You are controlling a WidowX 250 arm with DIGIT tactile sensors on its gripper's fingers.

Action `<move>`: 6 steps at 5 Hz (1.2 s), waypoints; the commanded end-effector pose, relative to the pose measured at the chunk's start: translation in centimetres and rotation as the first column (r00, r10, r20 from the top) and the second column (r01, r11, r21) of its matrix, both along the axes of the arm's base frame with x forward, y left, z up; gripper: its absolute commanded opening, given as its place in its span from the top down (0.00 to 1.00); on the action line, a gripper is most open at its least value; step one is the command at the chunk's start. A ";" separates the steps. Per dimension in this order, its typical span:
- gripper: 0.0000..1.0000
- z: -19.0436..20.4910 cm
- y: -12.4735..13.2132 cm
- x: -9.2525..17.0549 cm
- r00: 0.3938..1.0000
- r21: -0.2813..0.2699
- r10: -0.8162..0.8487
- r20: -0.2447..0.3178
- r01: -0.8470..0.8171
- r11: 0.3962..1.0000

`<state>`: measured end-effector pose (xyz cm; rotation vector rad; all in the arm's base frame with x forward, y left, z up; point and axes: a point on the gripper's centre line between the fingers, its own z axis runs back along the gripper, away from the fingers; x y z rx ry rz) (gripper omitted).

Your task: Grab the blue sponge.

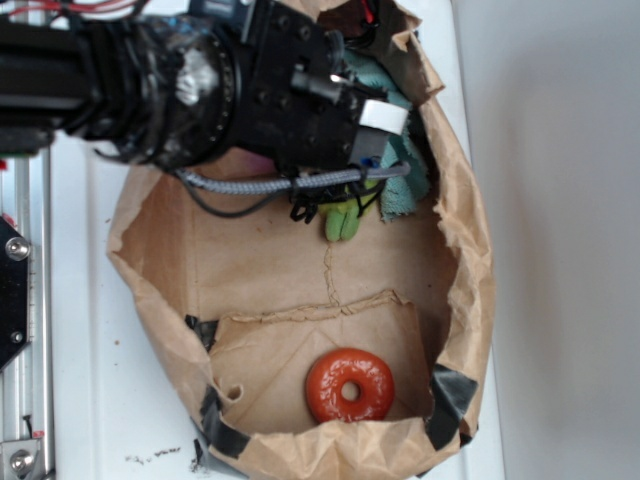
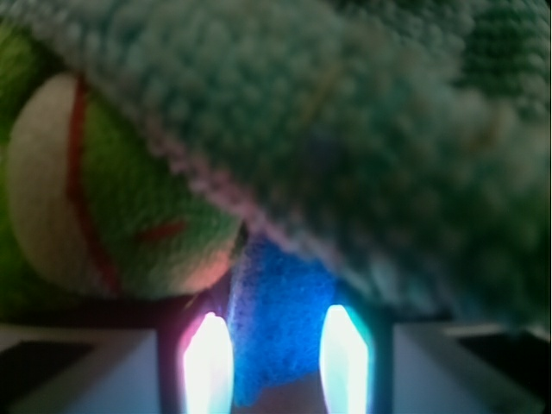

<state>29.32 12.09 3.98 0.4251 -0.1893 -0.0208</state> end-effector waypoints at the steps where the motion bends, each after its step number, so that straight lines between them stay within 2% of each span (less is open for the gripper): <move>1: 1.00 1.7 0.1 0.3 0.999 0.011 -0.001 0.040 0.000 1.000; 2: 1.00 3.4 0.5 -1.2 0.999 -0.011 -0.045 0.015 0.045 0.999; 3: 1.00 5.3 1.4 -2.9 0.995 -0.058 -0.099 0.005 0.099 0.993; 5: 1.00 6.1 1.8 -4.4 0.989 -0.063 -0.150 0.014 0.150 0.987; 6: 0.48 5.5 1.4 -3.8 0.991 -0.013 -0.135 0.013 0.135 0.991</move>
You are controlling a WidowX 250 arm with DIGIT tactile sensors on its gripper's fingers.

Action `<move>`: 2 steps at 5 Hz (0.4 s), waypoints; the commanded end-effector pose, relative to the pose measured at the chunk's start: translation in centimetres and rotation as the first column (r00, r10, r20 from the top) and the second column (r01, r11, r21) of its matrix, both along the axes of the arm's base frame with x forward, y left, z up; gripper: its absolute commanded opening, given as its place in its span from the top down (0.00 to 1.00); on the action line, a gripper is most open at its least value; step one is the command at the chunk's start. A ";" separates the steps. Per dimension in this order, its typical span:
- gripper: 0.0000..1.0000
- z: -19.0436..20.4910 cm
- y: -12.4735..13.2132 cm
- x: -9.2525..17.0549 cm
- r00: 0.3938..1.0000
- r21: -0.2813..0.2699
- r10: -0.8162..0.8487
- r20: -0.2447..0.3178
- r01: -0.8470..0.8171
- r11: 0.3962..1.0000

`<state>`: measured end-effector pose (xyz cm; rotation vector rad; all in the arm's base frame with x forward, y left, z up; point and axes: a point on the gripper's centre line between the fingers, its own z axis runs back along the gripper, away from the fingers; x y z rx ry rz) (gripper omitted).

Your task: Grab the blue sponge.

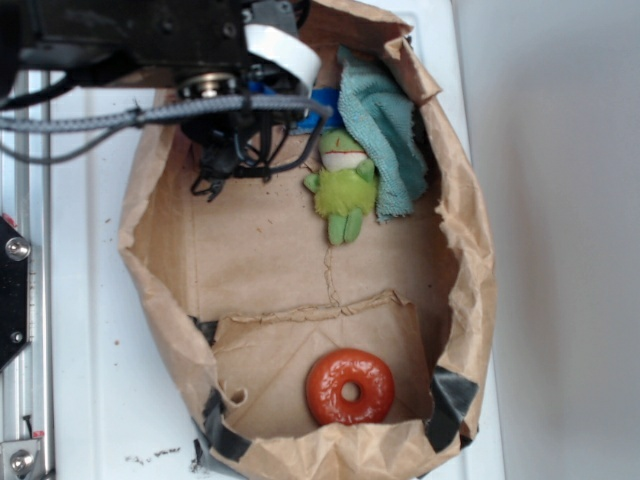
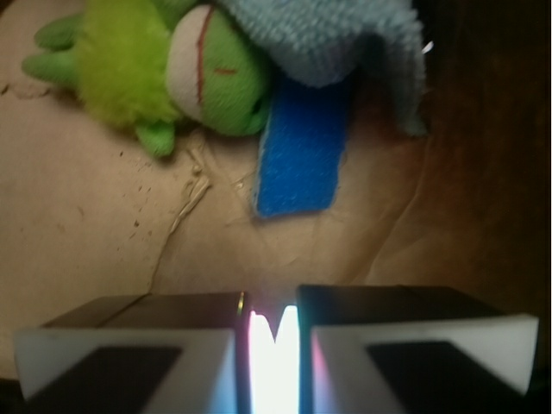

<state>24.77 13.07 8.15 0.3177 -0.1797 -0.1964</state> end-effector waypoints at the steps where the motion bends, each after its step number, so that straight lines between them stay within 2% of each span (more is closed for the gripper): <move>1: 0.00 -0.2 0.3 2.3 0.998 0.031 0.018 0.067 -0.020 0.999; 2: 0.00 -1.0 -0.1 3.5 0.997 0.019 0.007 0.078 -0.009 1.000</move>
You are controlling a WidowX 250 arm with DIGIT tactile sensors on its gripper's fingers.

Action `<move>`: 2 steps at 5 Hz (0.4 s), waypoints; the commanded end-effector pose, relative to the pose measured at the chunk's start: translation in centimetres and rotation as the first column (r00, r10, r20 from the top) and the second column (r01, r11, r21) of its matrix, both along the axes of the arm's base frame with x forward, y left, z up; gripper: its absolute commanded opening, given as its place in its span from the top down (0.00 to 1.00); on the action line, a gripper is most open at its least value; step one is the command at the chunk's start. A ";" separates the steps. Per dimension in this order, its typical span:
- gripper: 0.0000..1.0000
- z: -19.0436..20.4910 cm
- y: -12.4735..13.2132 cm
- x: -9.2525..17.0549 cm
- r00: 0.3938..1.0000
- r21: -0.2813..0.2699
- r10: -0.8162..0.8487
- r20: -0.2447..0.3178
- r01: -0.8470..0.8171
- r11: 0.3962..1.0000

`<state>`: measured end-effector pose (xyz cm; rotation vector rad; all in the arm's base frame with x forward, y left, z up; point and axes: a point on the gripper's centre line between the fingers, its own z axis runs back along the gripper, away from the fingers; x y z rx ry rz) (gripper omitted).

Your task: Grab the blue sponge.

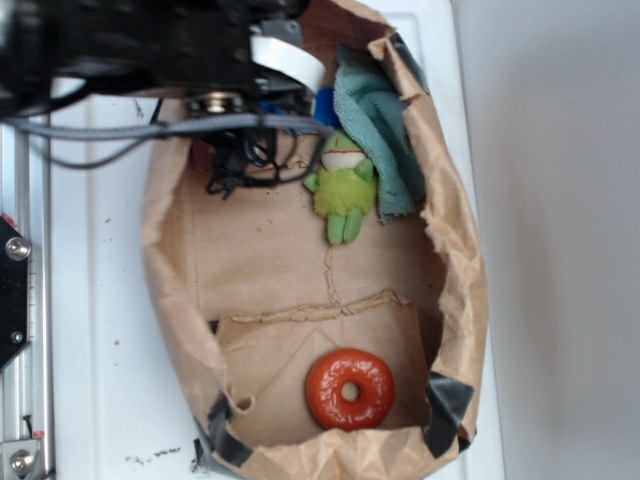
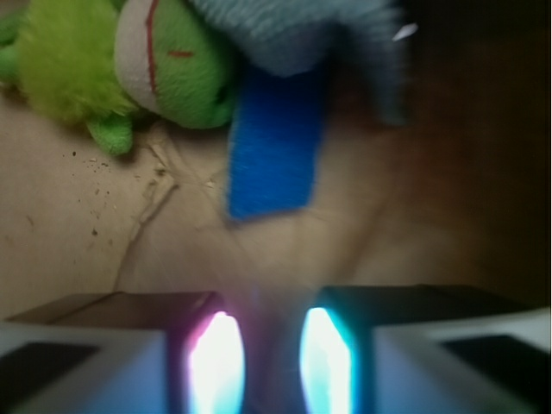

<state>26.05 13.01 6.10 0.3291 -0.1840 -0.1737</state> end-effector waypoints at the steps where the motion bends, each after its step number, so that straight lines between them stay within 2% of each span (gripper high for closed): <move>1: 0.00 0.5 -0.3 3.0 0.997 0.030 -0.008 0.081 0.006 1.000; 2: 0.00 -0.3 -0.5 3.6 0.995 0.035 -0.014 0.096 0.011 0.999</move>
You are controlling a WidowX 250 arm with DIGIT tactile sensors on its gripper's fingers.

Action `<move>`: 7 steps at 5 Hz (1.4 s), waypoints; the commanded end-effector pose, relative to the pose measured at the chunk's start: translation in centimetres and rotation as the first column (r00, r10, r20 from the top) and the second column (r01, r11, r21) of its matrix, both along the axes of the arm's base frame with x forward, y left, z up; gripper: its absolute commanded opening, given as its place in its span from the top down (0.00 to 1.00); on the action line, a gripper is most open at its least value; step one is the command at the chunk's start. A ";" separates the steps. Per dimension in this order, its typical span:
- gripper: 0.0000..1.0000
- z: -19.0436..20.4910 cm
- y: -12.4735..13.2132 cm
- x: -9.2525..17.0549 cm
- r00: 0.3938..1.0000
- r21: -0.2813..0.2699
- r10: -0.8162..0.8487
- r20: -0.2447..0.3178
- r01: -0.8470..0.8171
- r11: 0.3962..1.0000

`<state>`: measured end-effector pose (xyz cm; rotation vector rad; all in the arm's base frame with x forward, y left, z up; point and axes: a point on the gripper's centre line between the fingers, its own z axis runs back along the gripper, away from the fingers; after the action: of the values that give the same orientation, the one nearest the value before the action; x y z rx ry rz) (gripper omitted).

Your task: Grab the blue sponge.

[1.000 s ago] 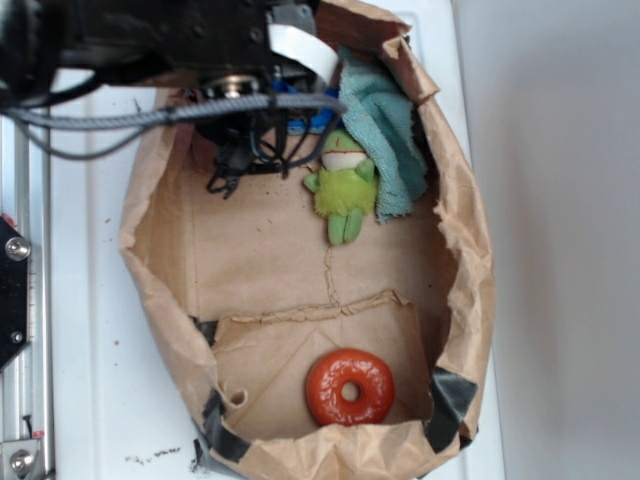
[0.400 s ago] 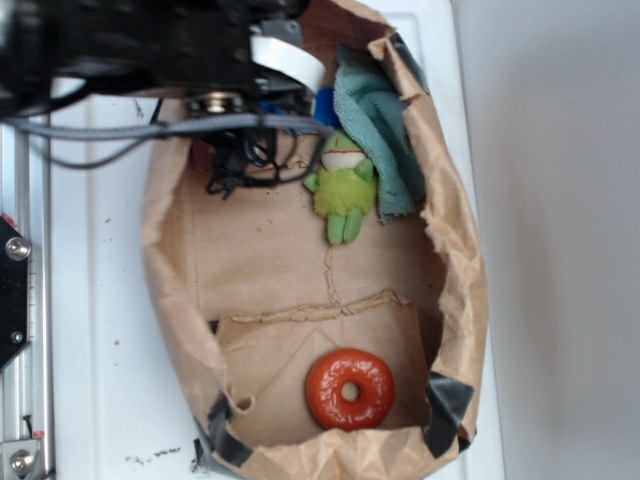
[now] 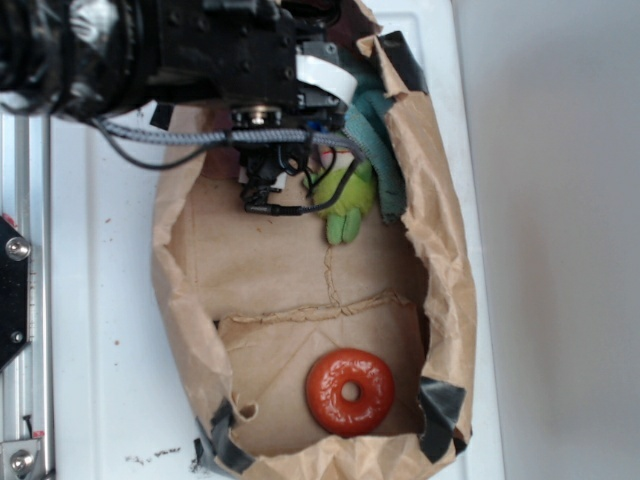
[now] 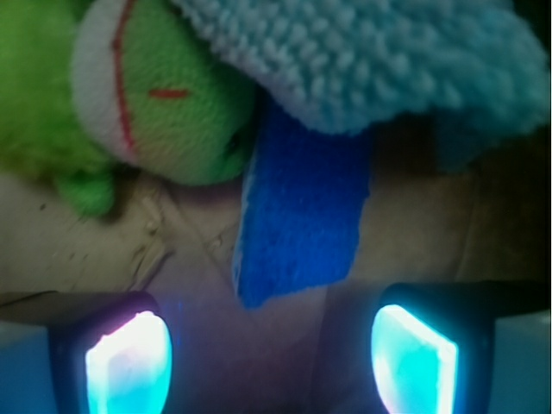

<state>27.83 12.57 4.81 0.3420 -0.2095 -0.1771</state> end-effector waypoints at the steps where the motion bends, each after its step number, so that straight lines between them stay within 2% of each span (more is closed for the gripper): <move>1: 0.00 0.4 -0.4 3.0 0.997 0.045 0.017 0.077 -0.021 0.999; 2: 0.00 -0.3 -0.6 4.0 0.994 0.054 0.032 0.100 -0.038 0.998; 3: 0.00 -1.3 -0.8 4.9 0.994 0.036 0.016 0.111 -0.021 0.999; 4: 0.00 -1.2 -0.9 4.9 0.994 0.045 0.013 0.107 -0.018 0.999; 5: 1.00 -1.0 -0.8 4.6 0.994 0.030 0.037 0.098 -0.040 0.999; 7: 1.00 -0.9 -0.9 4.2 0.993 0.039 0.050 0.104 -0.054 0.998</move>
<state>31.19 11.96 3.64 0.4074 -0.2545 -0.1527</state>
